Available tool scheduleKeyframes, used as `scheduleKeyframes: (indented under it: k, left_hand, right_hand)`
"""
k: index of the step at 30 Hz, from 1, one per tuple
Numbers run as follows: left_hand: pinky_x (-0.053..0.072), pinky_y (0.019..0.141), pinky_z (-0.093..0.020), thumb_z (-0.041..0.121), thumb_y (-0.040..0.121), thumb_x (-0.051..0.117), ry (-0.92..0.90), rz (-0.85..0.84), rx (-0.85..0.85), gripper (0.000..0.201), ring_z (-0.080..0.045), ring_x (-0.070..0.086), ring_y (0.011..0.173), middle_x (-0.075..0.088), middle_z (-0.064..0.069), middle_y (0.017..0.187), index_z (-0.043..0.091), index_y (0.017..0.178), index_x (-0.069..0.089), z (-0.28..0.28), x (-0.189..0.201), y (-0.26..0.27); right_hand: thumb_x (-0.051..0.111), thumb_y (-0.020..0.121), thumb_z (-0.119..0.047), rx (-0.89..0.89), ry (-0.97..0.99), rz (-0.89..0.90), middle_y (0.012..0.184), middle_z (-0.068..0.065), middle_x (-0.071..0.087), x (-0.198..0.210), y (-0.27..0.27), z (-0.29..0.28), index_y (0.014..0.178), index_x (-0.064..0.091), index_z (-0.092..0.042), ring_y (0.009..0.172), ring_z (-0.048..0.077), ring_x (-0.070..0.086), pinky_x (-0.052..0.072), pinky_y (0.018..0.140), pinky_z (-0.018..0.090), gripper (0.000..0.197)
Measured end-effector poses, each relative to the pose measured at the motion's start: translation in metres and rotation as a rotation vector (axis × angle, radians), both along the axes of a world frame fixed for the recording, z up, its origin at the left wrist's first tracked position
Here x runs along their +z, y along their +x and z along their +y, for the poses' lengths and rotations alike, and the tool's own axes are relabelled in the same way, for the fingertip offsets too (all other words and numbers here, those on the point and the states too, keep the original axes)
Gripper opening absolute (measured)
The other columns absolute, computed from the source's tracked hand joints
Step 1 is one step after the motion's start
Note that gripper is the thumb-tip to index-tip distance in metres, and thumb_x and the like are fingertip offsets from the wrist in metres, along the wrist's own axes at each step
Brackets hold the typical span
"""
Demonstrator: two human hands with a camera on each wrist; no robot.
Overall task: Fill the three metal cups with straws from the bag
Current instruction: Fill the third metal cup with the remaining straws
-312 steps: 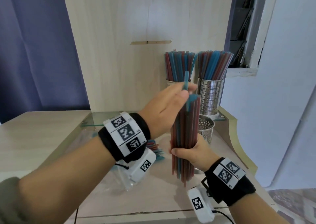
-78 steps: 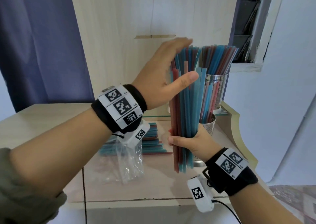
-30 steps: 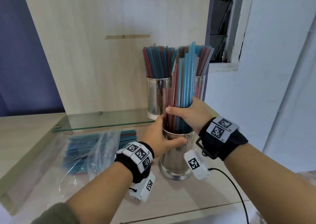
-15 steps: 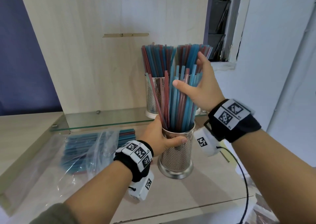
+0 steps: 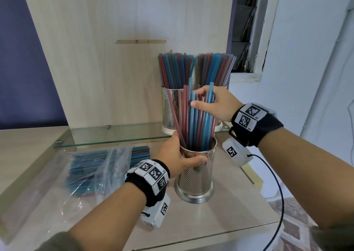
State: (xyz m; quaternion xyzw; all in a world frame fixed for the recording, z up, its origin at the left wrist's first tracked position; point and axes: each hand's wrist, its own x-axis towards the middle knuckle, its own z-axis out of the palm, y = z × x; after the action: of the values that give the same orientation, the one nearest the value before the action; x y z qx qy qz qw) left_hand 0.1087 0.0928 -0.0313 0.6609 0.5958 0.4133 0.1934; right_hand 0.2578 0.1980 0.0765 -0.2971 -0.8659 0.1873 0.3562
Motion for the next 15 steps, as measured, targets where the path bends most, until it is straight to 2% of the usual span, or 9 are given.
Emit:
scheduleKeyframes:
  k: [2,4,6,7,9,12,14,15]
  left_hand:
    - [0.041,0.096,-0.017,0.047,0.067,0.083,-0.001,-0.003,-0.001,0.091,0.002,0.05,0.113,0.054,0.02,0.124,0.027,0.139,0.032,-0.0009,-0.0007,0.0002]
    - [0.04,0.094,-0.014,0.047,0.067,0.083,0.004,-0.003,0.003,0.09,0.001,0.051,0.113,0.054,0.022,0.121,0.028,0.139,0.033,-0.0025,-0.001,0.0002]
    - [0.039,0.09,-0.01,0.046,0.067,0.083,0.009,-0.001,0.007,0.09,0.003,0.05,0.111,0.053,0.024,0.117,0.028,0.139,0.033,-0.0036,-0.0007,0.0002]
    - [0.04,0.092,-0.011,0.046,0.067,0.084,0.011,0.0,0.007,0.09,0.003,0.051,0.11,0.053,0.024,0.116,0.028,0.139,0.033,-0.0037,-0.0006,0.0002]
    - [0.042,0.096,-0.017,0.046,0.066,0.084,0.01,-0.003,0.005,0.091,0.001,0.052,0.112,0.054,0.023,0.118,0.028,0.139,0.033,-0.0034,-0.0009,0.0002]
    - [0.042,0.096,-0.019,0.048,0.066,0.083,0.003,0.003,0.005,0.092,-0.001,0.052,0.114,0.056,0.02,0.122,0.028,0.14,0.033,-0.0033,-0.0014,0.0009]
    - [0.043,0.097,-0.021,0.049,0.065,0.083,0.005,0.013,0.01,0.092,-0.003,0.052,0.116,0.057,0.016,0.126,0.028,0.14,0.033,-0.003,-0.0012,0.001]
    - [0.043,0.098,-0.022,0.049,0.065,0.083,0.005,0.019,0.012,0.092,-0.003,0.052,0.116,0.057,0.015,0.127,0.028,0.14,0.033,-0.003,-0.001,0.0009]
  right_hand:
    - [0.071,0.083,-0.043,0.018,-0.009,0.008,0.129,-0.01,0.056,-0.0012,0.0,0.0001,0.131,0.054,-0.024,0.121,0.007,0.051,0.037,0.11,0.035,0.054]
    - [0.069,0.085,-0.043,0.045,-0.016,0.115,0.144,-0.005,0.045,0.0,0.0001,0.0005,0.147,0.033,-0.027,0.132,0.012,0.043,0.034,0.109,0.033,0.073]
    - [0.064,0.091,-0.037,0.065,-0.012,0.21,0.155,-0.002,0.033,0.0048,-0.0003,0.0006,0.152,0.018,-0.029,0.138,0.013,0.036,0.03,0.108,0.028,0.077]
    - [0.06,0.094,-0.033,0.067,0.02,0.202,0.157,-0.002,0.03,0.0066,-0.0009,0.0008,0.153,0.017,-0.029,0.139,0.012,0.033,0.029,0.11,0.027,0.074]
    - [0.052,0.099,-0.029,0.053,0.129,0.088,0.155,-0.002,0.035,0.008,-0.0027,0.0002,0.151,0.028,-0.024,0.139,0.011,0.034,0.029,0.114,0.029,0.058]
    - [0.046,0.101,-0.029,0.035,0.158,-0.072,0.137,0.001,0.058,0.0041,-0.0039,-0.0009,0.139,0.051,-0.022,0.124,0.012,0.052,0.037,0.106,0.028,0.039]
    - [0.048,0.1,-0.031,0.017,0.112,-0.077,0.123,0.001,0.065,0.0044,-0.0043,-0.0054,0.128,0.062,-0.021,0.113,0.013,0.058,0.043,0.103,0.036,0.033]
    - [0.05,0.099,-0.035,0.005,0.137,-0.065,0.123,0.0,0.065,0.0058,-0.0045,-0.0078,0.125,0.064,-0.02,0.113,0.014,0.058,0.044,0.103,0.038,0.033]
